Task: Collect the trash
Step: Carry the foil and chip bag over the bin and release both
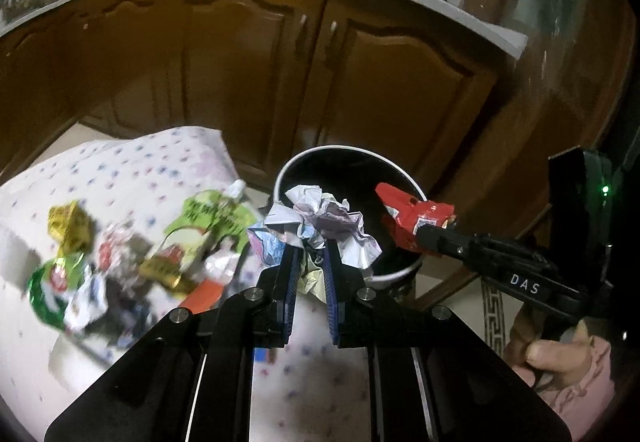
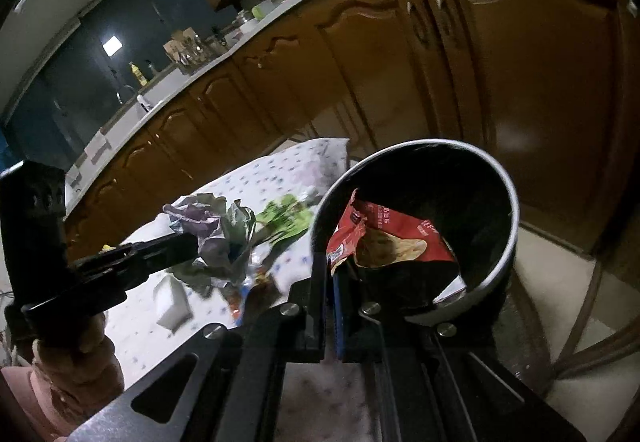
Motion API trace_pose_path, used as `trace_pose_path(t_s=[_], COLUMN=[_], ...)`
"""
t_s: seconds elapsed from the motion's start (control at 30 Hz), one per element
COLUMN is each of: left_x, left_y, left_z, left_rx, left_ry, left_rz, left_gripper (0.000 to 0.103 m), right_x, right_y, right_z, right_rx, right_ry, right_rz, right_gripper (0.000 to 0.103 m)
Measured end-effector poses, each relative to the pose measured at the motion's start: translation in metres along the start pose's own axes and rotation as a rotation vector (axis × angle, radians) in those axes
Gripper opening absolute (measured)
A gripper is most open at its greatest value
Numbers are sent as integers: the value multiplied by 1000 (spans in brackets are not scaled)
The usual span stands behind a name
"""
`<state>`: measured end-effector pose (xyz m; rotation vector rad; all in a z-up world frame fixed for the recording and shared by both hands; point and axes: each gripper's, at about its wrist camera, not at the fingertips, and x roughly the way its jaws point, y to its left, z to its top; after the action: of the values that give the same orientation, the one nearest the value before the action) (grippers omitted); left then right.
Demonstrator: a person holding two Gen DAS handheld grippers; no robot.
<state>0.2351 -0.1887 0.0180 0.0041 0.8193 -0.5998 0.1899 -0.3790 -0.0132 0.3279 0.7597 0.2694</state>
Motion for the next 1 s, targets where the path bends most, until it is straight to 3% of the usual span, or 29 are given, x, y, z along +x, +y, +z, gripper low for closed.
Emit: trace_pose_path(t_s=[0.6,0.7,0.83,0.87,0.97,1.0], left_x=[88,99,105,105,101,99], left_y=[-25,-26,-28,-27,-27,-26], left_z=[32,32,28,28,25,24], left_rx=[54,64,76,74,69,65], left_ry=[125,150,163,164,150,146], left_rz=[16,25,40,37,38,37], left_gripper=[13,16,31,38,45,45], right_x=[30,35,38,38,36,34], right_y=[-46,-48,-56,-58,-64,-65], right_z=[29,30,31,32,32,31], right_rx=[8,4,17,25,48,55], right_ry=[81,96,107,107,98,92], right_rz=[-8,-11,-20,-19,-14,-11], right_gripper=[7,8,11,18,44,45])
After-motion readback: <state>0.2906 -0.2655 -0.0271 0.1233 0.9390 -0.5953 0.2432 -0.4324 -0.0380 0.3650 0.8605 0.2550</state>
